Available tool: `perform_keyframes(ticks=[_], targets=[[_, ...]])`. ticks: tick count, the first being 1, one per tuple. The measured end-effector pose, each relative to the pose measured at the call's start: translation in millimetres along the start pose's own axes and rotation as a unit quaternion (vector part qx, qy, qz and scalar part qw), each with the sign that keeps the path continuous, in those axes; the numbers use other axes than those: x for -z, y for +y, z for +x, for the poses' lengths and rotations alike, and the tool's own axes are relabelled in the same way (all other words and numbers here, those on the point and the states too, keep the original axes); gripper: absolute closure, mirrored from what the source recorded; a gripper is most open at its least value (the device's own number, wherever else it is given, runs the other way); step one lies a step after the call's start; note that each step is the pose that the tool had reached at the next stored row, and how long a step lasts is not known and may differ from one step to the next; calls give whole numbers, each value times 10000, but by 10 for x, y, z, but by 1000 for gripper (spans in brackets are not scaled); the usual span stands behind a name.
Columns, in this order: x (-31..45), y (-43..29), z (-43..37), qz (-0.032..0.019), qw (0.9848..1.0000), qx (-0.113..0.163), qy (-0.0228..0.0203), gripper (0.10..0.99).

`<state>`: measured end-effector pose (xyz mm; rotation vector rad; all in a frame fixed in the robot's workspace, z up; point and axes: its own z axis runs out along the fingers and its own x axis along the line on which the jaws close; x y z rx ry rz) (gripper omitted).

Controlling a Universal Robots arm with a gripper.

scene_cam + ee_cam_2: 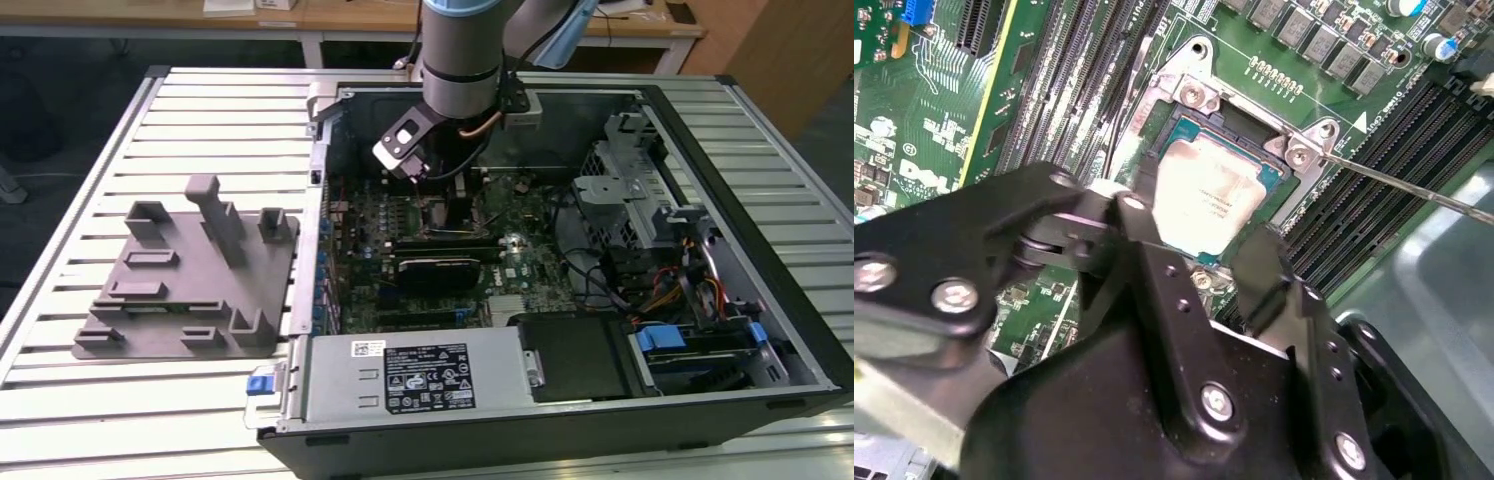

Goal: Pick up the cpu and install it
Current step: 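Place the cpu into insertion slot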

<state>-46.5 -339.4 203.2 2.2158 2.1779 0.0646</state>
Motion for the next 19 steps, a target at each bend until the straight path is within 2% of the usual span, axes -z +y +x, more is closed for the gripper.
perform_keyframes(ticks=[1, 3, 4, 6, 7, 9, 10, 12, 19], targets=[[0, 0, 0, 0, 10000, 0, 1, 506], [0, 0, 0, 0, 10000, 0, 1, 635], [0, 0, 0, 0, 10000, 0, 1, 635], [0, 0, 0, 0, 10000, 0, 1, 749], [0, 0, 0, 0, 10000, 0, 1, 749], [0, 0, 0, 0, 10000, 0, 2, 871], [0, 0, 0, 0, 10000, 0, 2, 871], [0, 0, 0, 0, 10000, 0, 2, 980], [1, -1, -6, 1, 10000, 1, 2, 980]])
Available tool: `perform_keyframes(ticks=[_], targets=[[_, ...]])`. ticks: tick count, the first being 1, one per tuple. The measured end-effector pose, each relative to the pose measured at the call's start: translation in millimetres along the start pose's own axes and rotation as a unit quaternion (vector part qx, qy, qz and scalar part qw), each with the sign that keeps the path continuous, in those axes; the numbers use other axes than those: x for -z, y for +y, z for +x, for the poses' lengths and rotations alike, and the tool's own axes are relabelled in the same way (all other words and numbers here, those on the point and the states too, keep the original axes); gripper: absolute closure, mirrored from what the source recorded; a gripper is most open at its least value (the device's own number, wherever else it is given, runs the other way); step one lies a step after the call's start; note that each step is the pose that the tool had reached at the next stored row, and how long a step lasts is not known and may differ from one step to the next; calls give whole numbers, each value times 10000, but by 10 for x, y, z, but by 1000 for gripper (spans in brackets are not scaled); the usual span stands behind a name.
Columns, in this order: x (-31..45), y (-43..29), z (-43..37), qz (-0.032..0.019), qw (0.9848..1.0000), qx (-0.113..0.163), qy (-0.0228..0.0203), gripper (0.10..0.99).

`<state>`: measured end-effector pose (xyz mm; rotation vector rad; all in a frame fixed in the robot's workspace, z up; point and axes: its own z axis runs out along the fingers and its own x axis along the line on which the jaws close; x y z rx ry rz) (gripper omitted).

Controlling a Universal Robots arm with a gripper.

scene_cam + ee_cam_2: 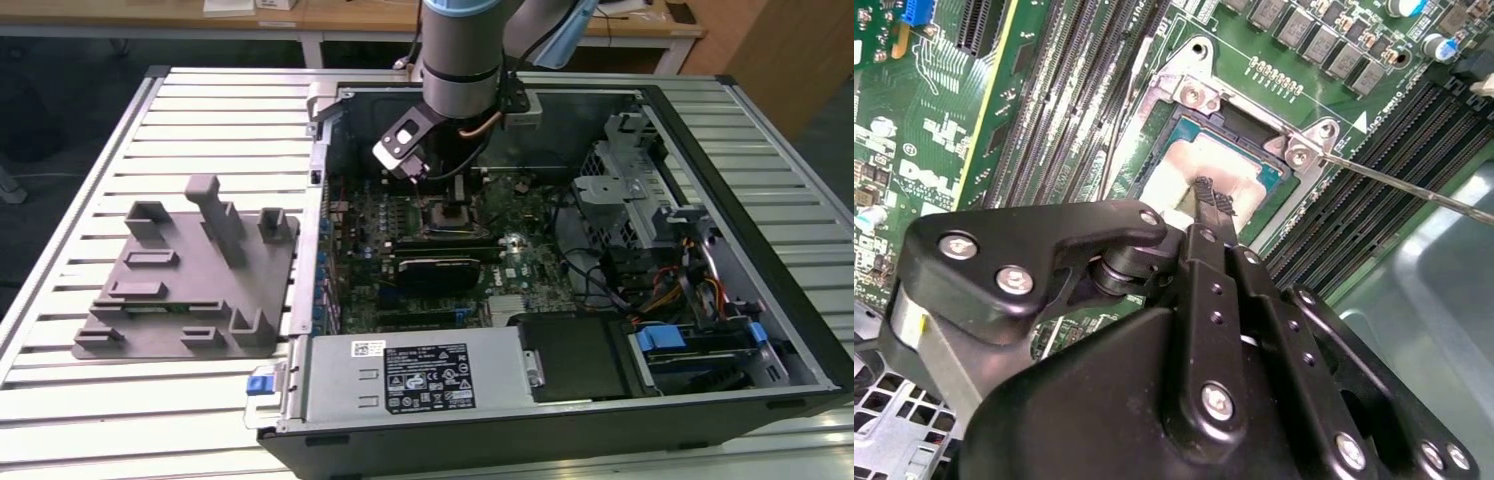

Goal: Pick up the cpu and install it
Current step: 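Place the cpu into insertion slot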

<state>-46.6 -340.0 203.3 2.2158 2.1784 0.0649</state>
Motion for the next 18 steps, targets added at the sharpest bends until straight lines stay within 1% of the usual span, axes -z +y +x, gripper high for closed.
perform_keyframes(ticks=[4, 8, 18], targets=[[-11, -1, -9, -1, 10000, -1, 2, 980], [-46, -4, -13, 2, 10000, -1, -3, 980], [-60, -4, -12, 0, 10000, -1, 0, 980]])
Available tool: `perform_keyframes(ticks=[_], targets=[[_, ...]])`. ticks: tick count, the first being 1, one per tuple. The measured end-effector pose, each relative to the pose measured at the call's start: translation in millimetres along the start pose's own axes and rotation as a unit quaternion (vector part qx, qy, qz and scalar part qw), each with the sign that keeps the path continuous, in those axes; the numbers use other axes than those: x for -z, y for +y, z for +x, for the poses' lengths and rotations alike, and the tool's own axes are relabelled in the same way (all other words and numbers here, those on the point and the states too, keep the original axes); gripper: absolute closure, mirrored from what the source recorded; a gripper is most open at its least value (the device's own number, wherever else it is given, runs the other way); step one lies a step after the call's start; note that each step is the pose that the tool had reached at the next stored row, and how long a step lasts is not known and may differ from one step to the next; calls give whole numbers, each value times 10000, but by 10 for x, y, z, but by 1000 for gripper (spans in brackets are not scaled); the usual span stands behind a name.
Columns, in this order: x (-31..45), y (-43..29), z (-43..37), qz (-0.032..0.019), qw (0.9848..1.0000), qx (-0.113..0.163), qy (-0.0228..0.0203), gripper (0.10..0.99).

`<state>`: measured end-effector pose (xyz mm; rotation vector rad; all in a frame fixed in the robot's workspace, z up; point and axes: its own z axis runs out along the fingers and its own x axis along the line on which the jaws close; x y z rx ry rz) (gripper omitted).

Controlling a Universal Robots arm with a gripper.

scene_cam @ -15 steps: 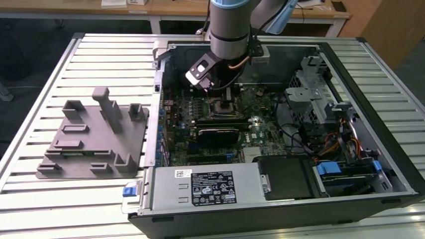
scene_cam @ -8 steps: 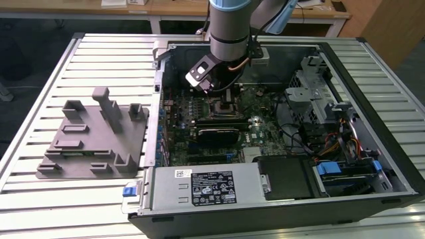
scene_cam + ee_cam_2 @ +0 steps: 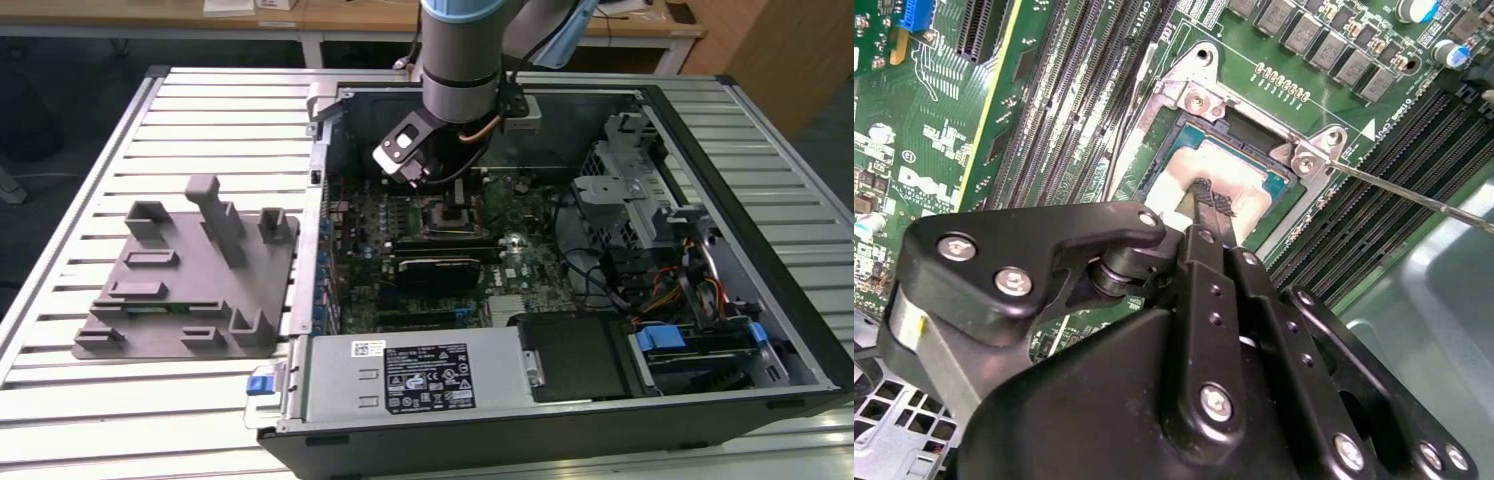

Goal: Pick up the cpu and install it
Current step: 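Place the cpu into insertion slot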

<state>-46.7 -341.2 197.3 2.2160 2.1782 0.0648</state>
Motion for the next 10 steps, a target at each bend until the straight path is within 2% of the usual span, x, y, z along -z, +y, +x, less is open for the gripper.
perform_keyframes(ticks=[4, 7, 10], targets=[[31, 4, 4, -6, 10000, -1, 12, 980], [99, 6, 2, -3, 10000, 0, 3, 980], [215, 12, 2, -5, 10000, 0, 2, 980]])
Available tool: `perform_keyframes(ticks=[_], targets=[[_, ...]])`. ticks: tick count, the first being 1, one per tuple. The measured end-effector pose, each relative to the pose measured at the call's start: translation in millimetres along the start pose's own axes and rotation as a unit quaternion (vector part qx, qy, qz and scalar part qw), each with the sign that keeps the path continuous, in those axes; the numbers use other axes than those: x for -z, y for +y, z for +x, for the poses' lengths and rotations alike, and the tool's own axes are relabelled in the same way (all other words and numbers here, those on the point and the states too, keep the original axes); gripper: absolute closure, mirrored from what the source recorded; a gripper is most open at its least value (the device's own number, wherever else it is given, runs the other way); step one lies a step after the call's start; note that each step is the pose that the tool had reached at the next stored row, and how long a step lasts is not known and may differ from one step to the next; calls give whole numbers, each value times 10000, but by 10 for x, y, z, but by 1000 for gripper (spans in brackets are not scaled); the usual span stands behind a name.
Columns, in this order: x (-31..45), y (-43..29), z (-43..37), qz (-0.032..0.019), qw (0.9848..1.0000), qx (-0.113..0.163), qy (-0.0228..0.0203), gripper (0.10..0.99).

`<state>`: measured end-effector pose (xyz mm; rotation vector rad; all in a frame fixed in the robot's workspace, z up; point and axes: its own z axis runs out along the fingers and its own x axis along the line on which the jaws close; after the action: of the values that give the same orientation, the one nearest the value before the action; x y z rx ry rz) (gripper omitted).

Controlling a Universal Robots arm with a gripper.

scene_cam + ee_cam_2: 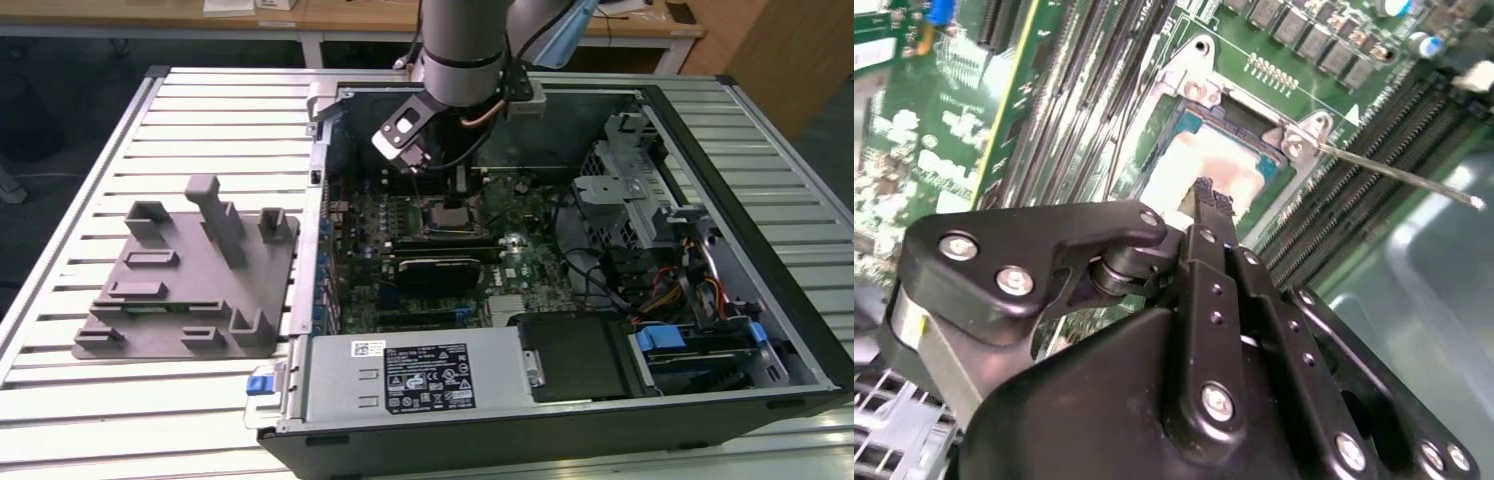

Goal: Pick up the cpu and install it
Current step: 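Place the cpu into insertion slot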

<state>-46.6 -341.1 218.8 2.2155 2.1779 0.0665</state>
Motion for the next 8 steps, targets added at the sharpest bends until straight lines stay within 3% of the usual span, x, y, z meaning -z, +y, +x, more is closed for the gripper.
perform_keyframes(ticks=[5, 8], targets=[[203, 11, 1, -7, 10000, 0, 0, 980], [287, 15, 2, -10, 10000, 0, 0, 980]])
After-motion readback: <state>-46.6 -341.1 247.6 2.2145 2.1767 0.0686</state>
